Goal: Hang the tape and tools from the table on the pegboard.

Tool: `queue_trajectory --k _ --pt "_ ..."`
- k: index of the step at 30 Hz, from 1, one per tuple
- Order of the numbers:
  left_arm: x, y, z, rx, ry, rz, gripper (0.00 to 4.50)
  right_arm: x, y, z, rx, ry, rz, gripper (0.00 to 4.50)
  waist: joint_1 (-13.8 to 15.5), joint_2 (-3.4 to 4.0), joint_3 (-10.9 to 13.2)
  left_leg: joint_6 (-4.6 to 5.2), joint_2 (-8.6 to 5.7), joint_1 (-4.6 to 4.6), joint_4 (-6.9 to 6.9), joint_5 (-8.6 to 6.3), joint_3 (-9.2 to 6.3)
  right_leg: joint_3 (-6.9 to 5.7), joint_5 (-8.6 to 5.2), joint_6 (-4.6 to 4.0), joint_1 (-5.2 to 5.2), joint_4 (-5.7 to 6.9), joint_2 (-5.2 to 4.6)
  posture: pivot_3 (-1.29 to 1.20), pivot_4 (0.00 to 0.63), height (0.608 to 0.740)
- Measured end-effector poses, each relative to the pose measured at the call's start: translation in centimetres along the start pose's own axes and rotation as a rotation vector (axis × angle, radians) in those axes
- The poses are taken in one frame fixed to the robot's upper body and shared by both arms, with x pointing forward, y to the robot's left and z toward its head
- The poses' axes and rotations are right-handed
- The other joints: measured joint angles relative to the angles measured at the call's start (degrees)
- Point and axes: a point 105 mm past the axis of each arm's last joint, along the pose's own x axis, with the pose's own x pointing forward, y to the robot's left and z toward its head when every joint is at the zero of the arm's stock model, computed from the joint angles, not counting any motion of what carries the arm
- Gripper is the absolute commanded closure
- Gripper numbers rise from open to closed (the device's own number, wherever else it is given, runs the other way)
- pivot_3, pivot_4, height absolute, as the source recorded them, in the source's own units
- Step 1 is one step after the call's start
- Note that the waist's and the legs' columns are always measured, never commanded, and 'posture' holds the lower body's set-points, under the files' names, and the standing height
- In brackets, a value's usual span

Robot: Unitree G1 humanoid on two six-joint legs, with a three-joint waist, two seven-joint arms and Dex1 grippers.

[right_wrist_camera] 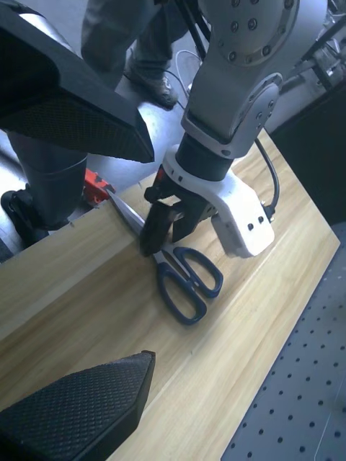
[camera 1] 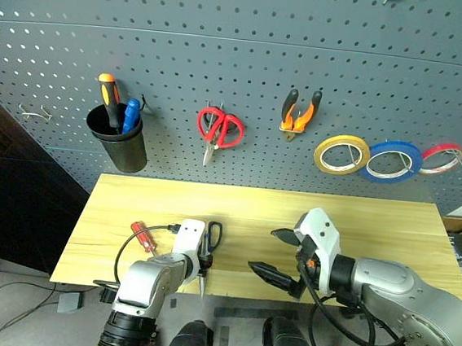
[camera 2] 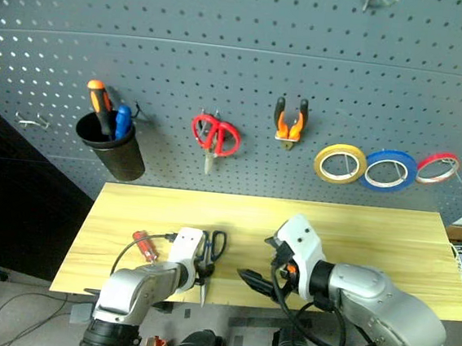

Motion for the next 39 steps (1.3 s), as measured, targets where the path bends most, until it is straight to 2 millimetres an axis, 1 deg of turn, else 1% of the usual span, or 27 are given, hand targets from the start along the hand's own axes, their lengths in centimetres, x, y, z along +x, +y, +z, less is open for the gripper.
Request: queue_trajectory --k 3,6,10,12,14,16,20,24,27,30,33,36,39 --pt "0.1 0.1 0.2 0.004 -0.013 -0.003 3.62 -0.3 -0.2 -0.4 0.017 0.011 -0.011 0.0 0.1 0.0 0.0 -0.13 0.0 -0.02 -0.01 0.07 -0.03 -0.03 0.0 0.0 0.0 -0.05 -0.01 -0.07 0.252 0.74" --pt "0.0 0.1 0.3 0.008 -0.021 -0.013 3.65 -0.5 -0.2 -0.8 0.032 0.019 -0.013 0.0 0.0 0.0 0.0 -0.17 0.0 -0.03 -0.02 0.09 0.0 0.0 0.0 0.0 0.0 -0.07 -0.02 -0.07 0.246 0.74" --pt "-0.1 0.2 0.4 0.022 -0.033 -0.042 3.74 -0.8 -0.4 -0.7 0.025 0.02 -0.029 0.0 0.0 0.0 0.0 -0.18 0.02 -0.03 -0.03 0.09 -0.01 -0.01 0.0 0.0 -0.01 -0.07 -0.02 -0.07 0.241 0.74" --pt "-0.4 0.3 0.5 0.041 -0.043 -0.07 3.91 -0.8 -0.5 -0.6 0.021 0.016 -0.033 0.0 0.0 0.0 0.0 -0.18 0.03 -0.03 -0.03 0.09 -0.01 -0.01 0.0 0.0 -0.01 -0.07 -0.02 -0.07 0.235 0.74" --pt "-0.9 0.5 0.7 0.079 -0.067 -0.104 4.27 -0.9 -0.6 -0.4 0.014 0.002 -0.041 0.0 0.0 0.0 0.0 -0.19 0.03 -0.04 -0.04 0.1 -0.01 -0.01 0.0 0.0 -0.02 -0.08 -0.02 -0.06 0.231 0.74" --pt "-1.3 1.0 0.8 0.11 -0.086 -0.124 4.27 -0.9 -0.6 -0.1 0.002 -0.013 -0.049 0.0 0.0 0.0 0.0 -0.2 0.04 -0.06 -0.05 0.09 -0.01 0.0 0.0 0.0 -0.05 -0.09 -0.02 -0.06 0.227 0.74" --pt "-3.1 1.1 1.5 0.209 -0.199 -0.197 4.27 -1.4 -0.6 0.3 -0.028 -0.063 -0.077 0.0 0.1 0.0 0.0 -0.22 0.06 -0.14 -0.12 0.08 0.0 -0.01 0.0 0.0 -0.12 -0.22 -0.09 -0.05 0.219 0.74" --pt "-4.9 0.5 2.4 0.28 -0.319 -0.274 4.27 -2.2 -1.3 0.4 -0.058 -0.089 -0.13 0.0 0.2 0.0 0.0 -0.23 0.05 -0.16 -0.12 0.07 0.0 -0.02 0.0 0.0 -0.1 -0.29 -0.15 -0.04 0.209 0.74" --pt "-6.1 -0.2 3.0 0.295 -0.394 -0.341 4.27 -2.4 -1.2 0.2 -0.054 -0.1 -0.134 0.0 0.2 0.0 0.0 -0.23 0.07 -0.17 -0.12 0.08 -0.02 -0.02 0.0 0.0 -0.1 -0.28 -0.14 -0.03 0.204 0.74" --pt "-8.1 -0.5 4.7 0.353 -0.526 -0.393 4.28 -2.6 -1.1 0.7 -0.078 -0.129 -0.137 0.0 0.2 -0.01 0.0 -0.22 0.07 -0.16 -0.1 0.08 0.01 -0.03 0.0 0.0 -0.1 -0.25 -0.13 -0.02 0.2 0.74" --pt "-10.2 -0.3 6.8 0.431 -0.672 -0.389 4.28 -3.0 -1.4 1.7 -0.129 -0.192 -0.165 0.0 0.3 -0.01 -0.1 -0.22 0.06 -0.15 -0.09 0.08 0.04 -0.03 0.0 0.0 -0.09 -0.25 -0.11 -0.02 0.196 0.74" --pt "-11.4 -0.2 7.9 0.465 -0.765 -0.374 4.28 -3.5 -1.7 2.7 -0.18 -0.241 -0.191 0.0 0.3 -0.02 -0.1 -0.22 0.05 -0.15 -0.08 0.08 0.05 -0.02 0.0 0.01 -0.09 -0.25 -0.1 -0.01 0.192 0.74" --pt "-12.6 -0.4 8.8 0.496 -0.841 -0.36 4.28 -3.7 -1.6 3.5 -0.213 -0.274 -0.183 0.0 0.3 -0.02 -0.1 -0.22 0.06 -0.15 -0.09 0.08 0.04 -0.03 0.0 0.01 -0.09 -0.24 -0.06 0.0 0.19 0.74"
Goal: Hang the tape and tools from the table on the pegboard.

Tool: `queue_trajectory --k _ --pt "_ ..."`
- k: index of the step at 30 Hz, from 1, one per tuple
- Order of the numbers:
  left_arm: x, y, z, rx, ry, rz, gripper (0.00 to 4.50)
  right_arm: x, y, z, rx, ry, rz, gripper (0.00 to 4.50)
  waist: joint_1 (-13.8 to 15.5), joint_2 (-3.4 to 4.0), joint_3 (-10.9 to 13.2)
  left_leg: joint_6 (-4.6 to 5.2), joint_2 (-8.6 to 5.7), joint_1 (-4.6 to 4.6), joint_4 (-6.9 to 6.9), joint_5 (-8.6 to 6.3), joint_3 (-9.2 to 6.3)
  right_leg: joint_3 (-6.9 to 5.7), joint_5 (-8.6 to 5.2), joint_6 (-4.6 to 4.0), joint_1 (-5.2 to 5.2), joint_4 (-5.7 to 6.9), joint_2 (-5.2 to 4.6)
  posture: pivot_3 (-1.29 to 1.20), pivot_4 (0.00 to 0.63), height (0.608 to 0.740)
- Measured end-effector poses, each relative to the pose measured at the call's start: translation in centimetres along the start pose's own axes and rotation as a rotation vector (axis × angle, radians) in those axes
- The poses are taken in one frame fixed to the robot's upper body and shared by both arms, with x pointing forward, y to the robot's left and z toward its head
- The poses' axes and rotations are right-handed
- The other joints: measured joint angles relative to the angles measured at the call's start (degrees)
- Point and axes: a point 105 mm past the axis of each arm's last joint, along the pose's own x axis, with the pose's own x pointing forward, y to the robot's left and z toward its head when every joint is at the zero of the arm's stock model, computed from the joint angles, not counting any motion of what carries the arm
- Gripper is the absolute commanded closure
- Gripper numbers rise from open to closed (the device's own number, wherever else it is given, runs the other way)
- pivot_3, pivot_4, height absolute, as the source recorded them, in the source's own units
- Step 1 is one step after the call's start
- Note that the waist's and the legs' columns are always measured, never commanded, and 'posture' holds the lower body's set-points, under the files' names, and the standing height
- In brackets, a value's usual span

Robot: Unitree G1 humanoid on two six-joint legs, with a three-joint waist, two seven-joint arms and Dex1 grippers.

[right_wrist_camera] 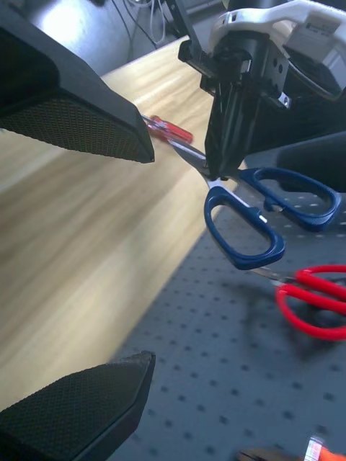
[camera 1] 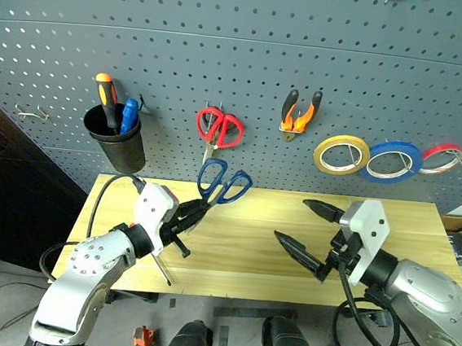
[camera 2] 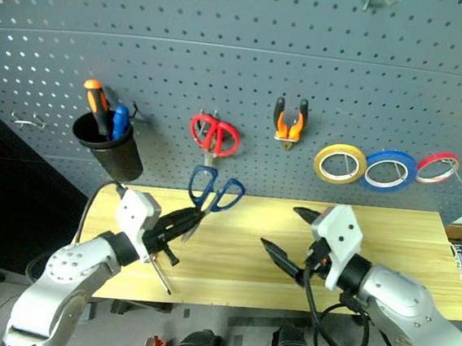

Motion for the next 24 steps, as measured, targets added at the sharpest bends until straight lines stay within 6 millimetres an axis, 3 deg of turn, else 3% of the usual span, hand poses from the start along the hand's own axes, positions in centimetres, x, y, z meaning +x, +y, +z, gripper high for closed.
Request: queue_trajectory --k 7,12,21,24 --pt "1.1 2.0 3.0 0.005 -0.109 0.117 4.28 0.2 -0.3 1.2 -0.04 -0.051 0.002 0.0 0.1 -0.07 0.0 0.01 -0.02 0.02 0.08 0.0 0.01 0.0 0.0 0.0 0.03 0.1 0.2 0.01 0.19 0.74" --pt "2.4 3.3 3.0 -0.065 -0.094 0.143 4.28 0.5 -0.7 1.9 -0.062 -0.073 -0.002 0.0 0.1 -0.11 -0.1 0.01 -0.03 0.02 0.09 0.0 0.03 0.02 0.0 0.0 0.0 0.14 0.21 0.0 0.192 0.74" --pt "4.5 3.7 2.2 -0.129 -0.07 0.117 4.28 0.8 -0.9 2.5 -0.079 -0.097 -0.011 0.0 0.0 -0.13 -0.1 0.0 -0.02 0.02 0.11 0.01 0.03 0.02 0.0 0.0 -0.01 0.16 0.21 -0.02 0.199 0.74" --pt "4.6 3.5 1.9 -0.153 -0.062 0.105 3.4 0.8 -0.9 2.6 -0.072 -0.104 -0.014 0.0 0.0 -0.13 -0.1 0.0 -0.02 0.02 0.11 0.01 0.03 0.03 0.01 0.0 -0.03 0.18 0.2 -0.02 0.2 0.74"
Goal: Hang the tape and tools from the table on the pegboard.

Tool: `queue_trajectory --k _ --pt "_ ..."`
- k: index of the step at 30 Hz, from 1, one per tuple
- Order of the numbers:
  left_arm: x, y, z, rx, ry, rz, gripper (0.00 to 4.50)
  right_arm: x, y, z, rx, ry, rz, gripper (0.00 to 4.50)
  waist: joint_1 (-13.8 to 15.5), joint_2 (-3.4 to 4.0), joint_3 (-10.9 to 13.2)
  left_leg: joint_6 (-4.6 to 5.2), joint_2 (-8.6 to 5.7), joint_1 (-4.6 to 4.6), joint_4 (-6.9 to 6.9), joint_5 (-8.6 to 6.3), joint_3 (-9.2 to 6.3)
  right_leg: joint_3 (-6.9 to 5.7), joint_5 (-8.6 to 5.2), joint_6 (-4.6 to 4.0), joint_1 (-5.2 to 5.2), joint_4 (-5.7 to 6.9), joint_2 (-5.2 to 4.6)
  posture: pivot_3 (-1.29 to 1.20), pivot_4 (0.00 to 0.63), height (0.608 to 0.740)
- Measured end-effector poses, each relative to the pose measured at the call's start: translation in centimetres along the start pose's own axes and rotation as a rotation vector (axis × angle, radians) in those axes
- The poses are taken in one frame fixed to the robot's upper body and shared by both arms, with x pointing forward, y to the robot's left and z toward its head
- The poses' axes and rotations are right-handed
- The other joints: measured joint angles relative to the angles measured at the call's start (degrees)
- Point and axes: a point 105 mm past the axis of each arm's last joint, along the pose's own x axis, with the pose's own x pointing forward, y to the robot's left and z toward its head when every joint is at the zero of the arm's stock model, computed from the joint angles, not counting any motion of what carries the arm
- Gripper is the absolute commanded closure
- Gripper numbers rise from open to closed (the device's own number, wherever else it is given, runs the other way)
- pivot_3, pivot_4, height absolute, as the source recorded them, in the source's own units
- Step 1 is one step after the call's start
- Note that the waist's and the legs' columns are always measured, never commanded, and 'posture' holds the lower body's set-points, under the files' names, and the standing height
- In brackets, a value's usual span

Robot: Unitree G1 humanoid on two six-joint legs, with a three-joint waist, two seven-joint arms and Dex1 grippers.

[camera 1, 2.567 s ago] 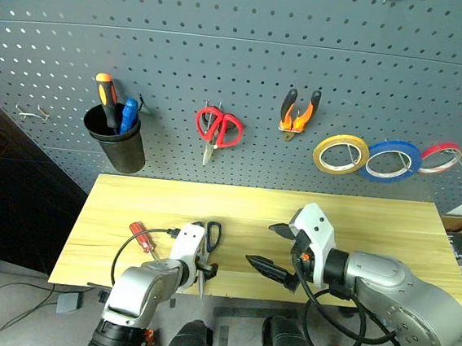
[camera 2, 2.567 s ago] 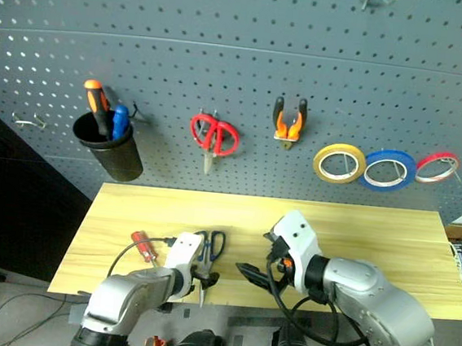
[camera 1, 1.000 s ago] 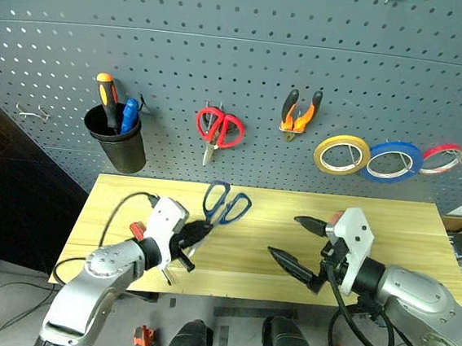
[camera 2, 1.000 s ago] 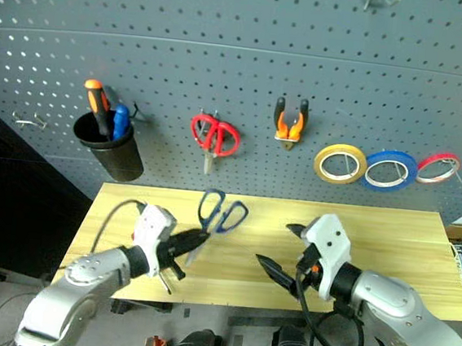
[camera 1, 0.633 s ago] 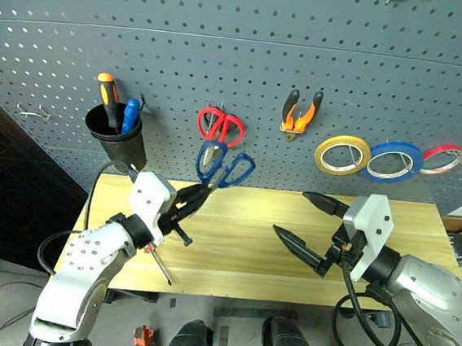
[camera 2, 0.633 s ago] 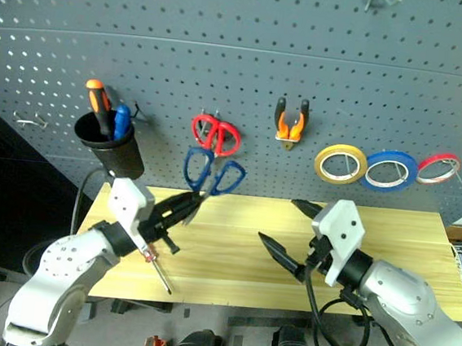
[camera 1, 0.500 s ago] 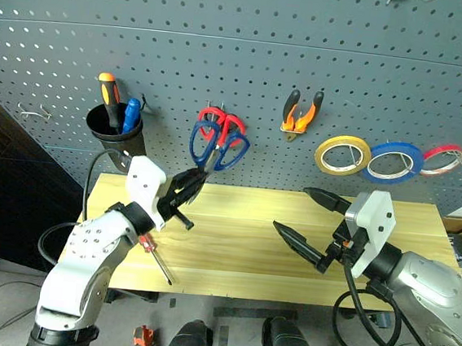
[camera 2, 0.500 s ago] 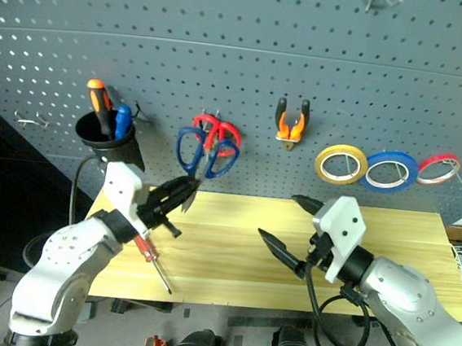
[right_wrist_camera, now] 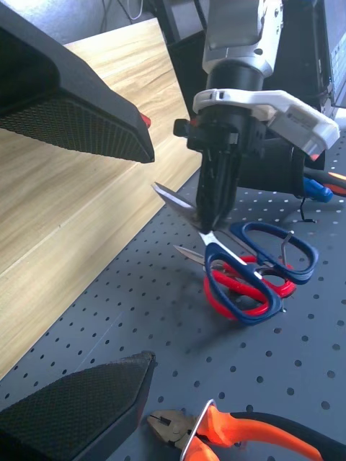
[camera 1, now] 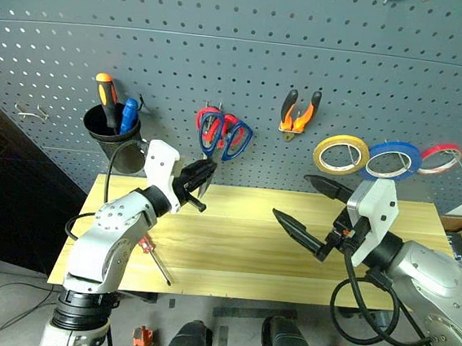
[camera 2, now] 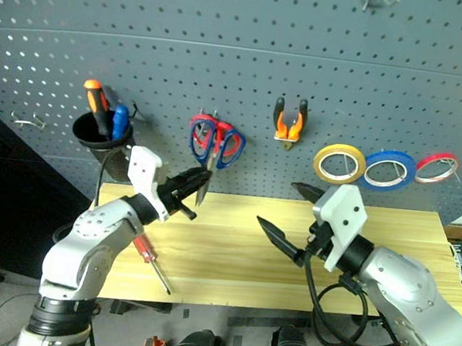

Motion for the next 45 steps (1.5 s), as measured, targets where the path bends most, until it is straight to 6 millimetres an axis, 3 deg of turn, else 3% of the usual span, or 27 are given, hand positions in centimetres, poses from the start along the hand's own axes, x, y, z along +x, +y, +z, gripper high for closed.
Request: queue_trajectory --k 7,11,14,19,25,38,41,45 --pt "-1.3 -0.7 -1.8 -0.052 0.055 0.01 1.23 0.1 0.2 -0.2 0.014 0.003 0.004 0.0 -0.1 0.01 0.0 0.0 0.02 0.02 0.0 0.0 0.02 0.05 0.0 0.0 0.0 0.02 -0.05 0.0 0.202 0.74" --pt "-4.3 0.4 -5.8 -0.078 0.236 0.148 0.03 0.3 1.0 -1.2 0.042 0.048 0.041 0.0 -0.1 0.02 0.0 0.0 0.05 0.04 0.0 0.0 0.0 0.06 0.0 -0.01 -0.01 0.07 -0.06 0.02 0.21 0.74" --pt "-6.8 2.2 -8.5 -0.13 0.368 0.313 0.03 0.4 1.7 -2.3 0.076 0.105 0.069 0.0 0.1 0.01 0.0 0.01 0.03 0.05 0.05 0.01 -0.02 0.03 0.0 -0.01 0.03 0.12 -0.03 0.04 0.217 0.74" --pt "-9.7 5.4 -10.6 -0.256 0.484 0.624 0.03 1.4 1.4 -3.8 0.153 0.201 0.068 0.0 0.6 -0.06 -0.1 0.02 -0.02 0.1 0.07 0.01 -0.06 -0.01 0.01 -0.01 0.07 0.17 0.02 0.04 0.221 0.74" --pt "-10.2 6.1 -13.0 -0.363 0.625 0.746 0.03 2.7 2.1 -3.8 0.201 0.258 0.152 0.0 1.3 -0.09 -0.1 0.0 -0.04 0.06 0.05 0.01 -0.04 -0.02 0.01 -0.02 0.03 0.09 0.01 0.02 0.231 0.74" --pt "-8.9 8.7 -15.8 -0.535 0.688 0.908 0.03 3.9 4.4 -3.7 0.148 0.324 0.312 0.0 1.2 -0.12 -0.1 -0.01 -0.06 0.03 0.03 0.01 -0.03 -0.03 0.01 -0.02 -0.05 0.06 -0.06 -0.02 0.236 0.74" --pt "-9.2 8.6 -16.6 -0.551 0.716 0.917 0.6 3.9 4.7 -3.5 0.115 0.324 0.333 0.0 1.1 -0.13 -0.1 -0.02 -0.05 0.01 0.03 0.01 -0.05 -0.05 0.01 -0.02 -0.07 0.06 -0.22 -0.02 0.233 0.74" --pt "-9.3 8.6 -16.8 -0.557 0.722 0.921 1.75 4.1 4.8 -3.1 0.091 0.311 0.342 0.0 1.1 -0.14 -0.1 -0.03 -0.05 0.01 0.03 0.01 -0.04 -0.05 0.01 -0.02 -0.06 0.07 -0.25 -0.03 0.227 0.74"
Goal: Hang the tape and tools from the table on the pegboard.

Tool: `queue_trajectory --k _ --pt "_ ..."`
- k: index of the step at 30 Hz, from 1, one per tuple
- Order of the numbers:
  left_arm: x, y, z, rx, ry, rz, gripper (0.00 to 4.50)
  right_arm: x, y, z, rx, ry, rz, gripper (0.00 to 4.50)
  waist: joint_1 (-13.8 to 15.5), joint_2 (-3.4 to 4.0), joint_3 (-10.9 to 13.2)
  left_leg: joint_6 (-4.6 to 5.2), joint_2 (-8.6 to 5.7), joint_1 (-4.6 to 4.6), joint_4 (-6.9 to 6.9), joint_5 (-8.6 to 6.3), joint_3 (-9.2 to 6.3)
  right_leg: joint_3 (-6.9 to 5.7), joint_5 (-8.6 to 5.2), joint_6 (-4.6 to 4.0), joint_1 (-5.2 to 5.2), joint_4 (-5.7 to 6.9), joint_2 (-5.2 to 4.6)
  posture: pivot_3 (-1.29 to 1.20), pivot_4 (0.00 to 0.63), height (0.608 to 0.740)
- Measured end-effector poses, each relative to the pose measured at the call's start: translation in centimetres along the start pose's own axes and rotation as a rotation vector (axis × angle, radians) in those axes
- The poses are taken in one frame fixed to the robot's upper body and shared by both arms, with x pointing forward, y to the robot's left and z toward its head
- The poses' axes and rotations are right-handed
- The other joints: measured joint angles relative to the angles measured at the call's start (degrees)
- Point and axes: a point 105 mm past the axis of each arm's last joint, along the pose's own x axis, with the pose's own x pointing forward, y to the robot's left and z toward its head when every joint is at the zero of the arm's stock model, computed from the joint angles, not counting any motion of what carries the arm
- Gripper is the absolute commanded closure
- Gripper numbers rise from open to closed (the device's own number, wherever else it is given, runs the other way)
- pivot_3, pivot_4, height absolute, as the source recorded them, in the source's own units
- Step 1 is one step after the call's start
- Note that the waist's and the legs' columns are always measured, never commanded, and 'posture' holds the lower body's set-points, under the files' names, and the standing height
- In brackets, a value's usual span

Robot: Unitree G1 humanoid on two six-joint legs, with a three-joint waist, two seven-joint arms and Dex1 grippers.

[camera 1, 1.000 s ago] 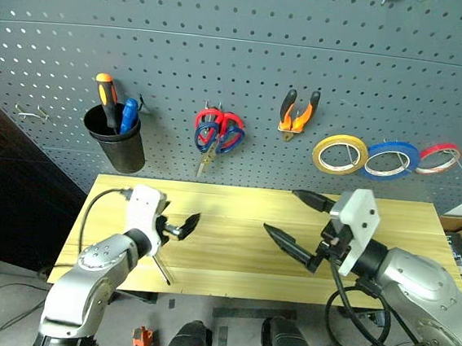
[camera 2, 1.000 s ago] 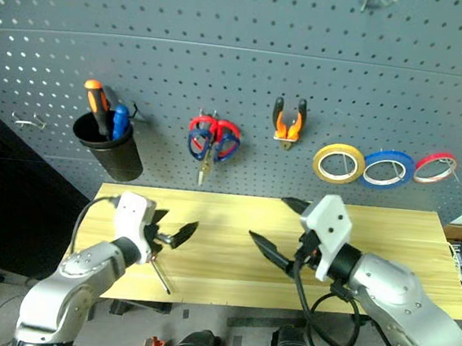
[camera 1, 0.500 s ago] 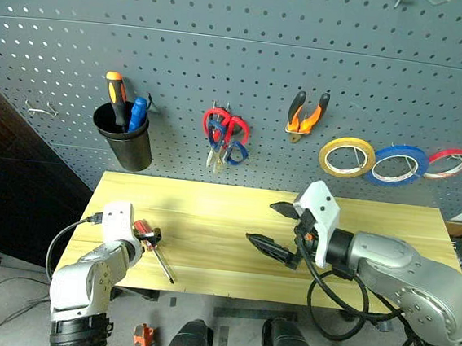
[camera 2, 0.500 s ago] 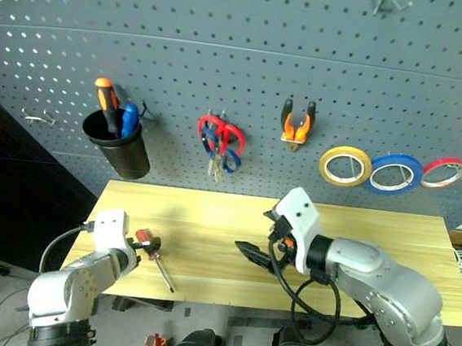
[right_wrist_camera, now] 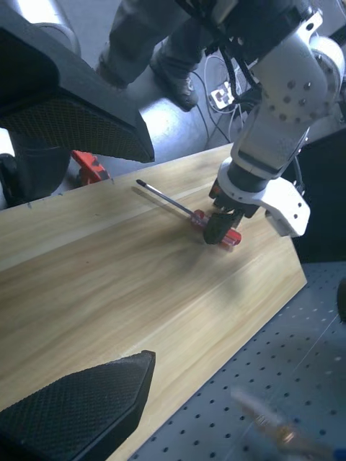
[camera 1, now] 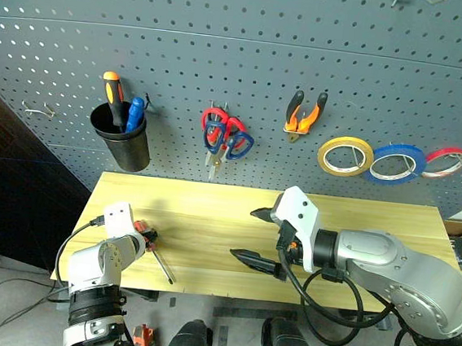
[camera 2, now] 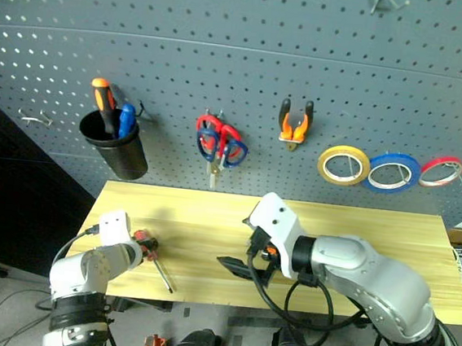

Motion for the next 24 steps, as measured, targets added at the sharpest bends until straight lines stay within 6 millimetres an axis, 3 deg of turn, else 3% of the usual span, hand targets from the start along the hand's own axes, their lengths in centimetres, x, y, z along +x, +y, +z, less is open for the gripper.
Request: queue_trajectory --k 6,11,16,20,24 --pt "0.2 0.3 0.2 -0.01 -0.01 0.008 3.5 -0.1 -0.1 0.0 -0.01 0.005 0.003 0.0 0.0 -0.01 0.0 0.0 -0.01 0.0 0.0 0.0 0.01 -0.01 0.0 0.0 0.0 0.0 -0.03 -0.04 0.211 0.74" --pt "0.4 0.3 0.4 0.009 -0.029 0.002 3.56 -0.2 -0.1 0.2 -0.024 0.0 0.005 0.0 -0.1 -0.07 -0.1 -0.01 -0.02 0.0 0.0 0.01 0.01 0.0 0.0 0.0 0.0 0.0 -0.03 -0.04 0.202 0.74" --pt "-0.7 0.3 1.7 0.186 -0.198 -0.046 3.56 -0.2 -0.1 0.4 -0.036 -0.009 0.013 0.0 -0.2 -0.23 -0.2 -0.04 0.01 -0.03 -0.02 -0.01 0.01 -0.01 0.0 0.0 -0.07 -0.05 -0.07 -0.01 0.194 0.74" --pt "-4.3 -0.9 2.4 0.431 -0.408 -0.173 3.56 -0.4 -0.4 1.0 -0.043 -0.052 0.001 0.0 -0.5 -0.32 -0.3 -0.08 0.04 -0.06 -0.09 -0.04 0.01 -0.02 0.01 -0.01 -0.09 -0.16 -0.12 0.01 0.186 0.74" --pt "-7.5 -3.8 1.3 0.664 -0.544 -0.37 3.56 -0.9 -0.9 2.0 -0.061 -0.105 -0.018 0.0 -0.2 -0.27 -0.4 -0.07 0.03 -0.06 -0.1 -0.04 0.03 0.0 0.01 -0.01 -0.06 -0.18 -0.14 0.02 0.179 0.74"
